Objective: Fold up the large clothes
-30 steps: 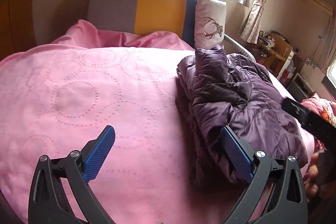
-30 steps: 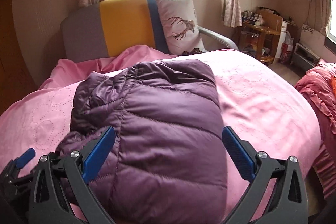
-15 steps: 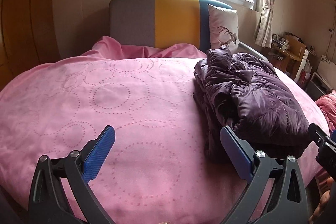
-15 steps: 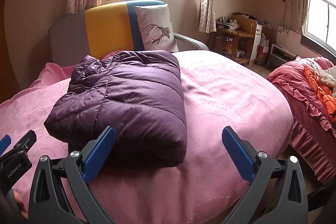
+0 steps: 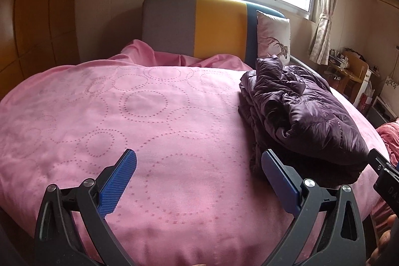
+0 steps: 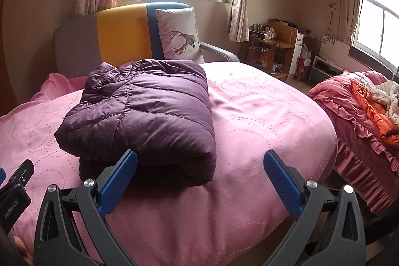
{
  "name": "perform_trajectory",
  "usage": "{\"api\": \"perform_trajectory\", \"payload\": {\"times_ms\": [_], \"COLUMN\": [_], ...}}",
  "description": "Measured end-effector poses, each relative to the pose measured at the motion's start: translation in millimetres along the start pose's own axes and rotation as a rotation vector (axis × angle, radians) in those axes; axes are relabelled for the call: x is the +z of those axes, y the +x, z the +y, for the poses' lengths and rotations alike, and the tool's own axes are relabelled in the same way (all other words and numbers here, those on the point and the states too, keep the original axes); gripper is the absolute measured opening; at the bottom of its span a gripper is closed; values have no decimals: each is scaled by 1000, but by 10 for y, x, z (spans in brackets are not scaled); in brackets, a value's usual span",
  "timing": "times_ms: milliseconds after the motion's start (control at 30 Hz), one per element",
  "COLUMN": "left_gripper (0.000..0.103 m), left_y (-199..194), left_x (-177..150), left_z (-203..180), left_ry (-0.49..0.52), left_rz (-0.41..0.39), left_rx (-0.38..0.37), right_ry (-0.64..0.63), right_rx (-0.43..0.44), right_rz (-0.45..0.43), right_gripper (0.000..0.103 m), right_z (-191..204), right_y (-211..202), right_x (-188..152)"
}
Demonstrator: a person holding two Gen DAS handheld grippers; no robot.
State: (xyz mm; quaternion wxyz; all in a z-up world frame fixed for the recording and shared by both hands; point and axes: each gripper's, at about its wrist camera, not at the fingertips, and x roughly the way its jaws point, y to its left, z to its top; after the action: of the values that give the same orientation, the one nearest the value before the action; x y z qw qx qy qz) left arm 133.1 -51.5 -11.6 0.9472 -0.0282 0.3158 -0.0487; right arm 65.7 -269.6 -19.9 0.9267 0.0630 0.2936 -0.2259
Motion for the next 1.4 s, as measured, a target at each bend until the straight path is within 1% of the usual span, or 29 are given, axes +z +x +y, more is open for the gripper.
{"api": "perform_trajectory", "payload": {"times_ms": [233, 367, 600, 833, 1033, 1400], "left_gripper": [99, 99, 99, 99, 99, 99], "left_y": [-68, -58, -68, -60, -66, -96], "left_x": [-29, -44, -53, -88, -106, -105], "left_z": [-42, -62, -117, -178, -218, -209], "left_ry": [-5, -10, 11, 26, 40, 36], "left_rz": [-9, 2, -11, -2, 0, -1], "left_rx": [-6, -19, -30, -38, -42, -42], "right_ry": [-10, -19, 2, 4, 2, 7], "right_rx": [-6, 1, 6, 11, 19, 30], "right_rz": [-6, -4, 17, 22, 13, 1], "right_gripper": [101, 101, 101, 101, 101, 101], "right_z": [12, 44, 11, 32, 40, 54], "right_y": [12, 21, 91, 104, 84, 39], "right_x": [-26, -50, -74, -94, -81, -74]}}
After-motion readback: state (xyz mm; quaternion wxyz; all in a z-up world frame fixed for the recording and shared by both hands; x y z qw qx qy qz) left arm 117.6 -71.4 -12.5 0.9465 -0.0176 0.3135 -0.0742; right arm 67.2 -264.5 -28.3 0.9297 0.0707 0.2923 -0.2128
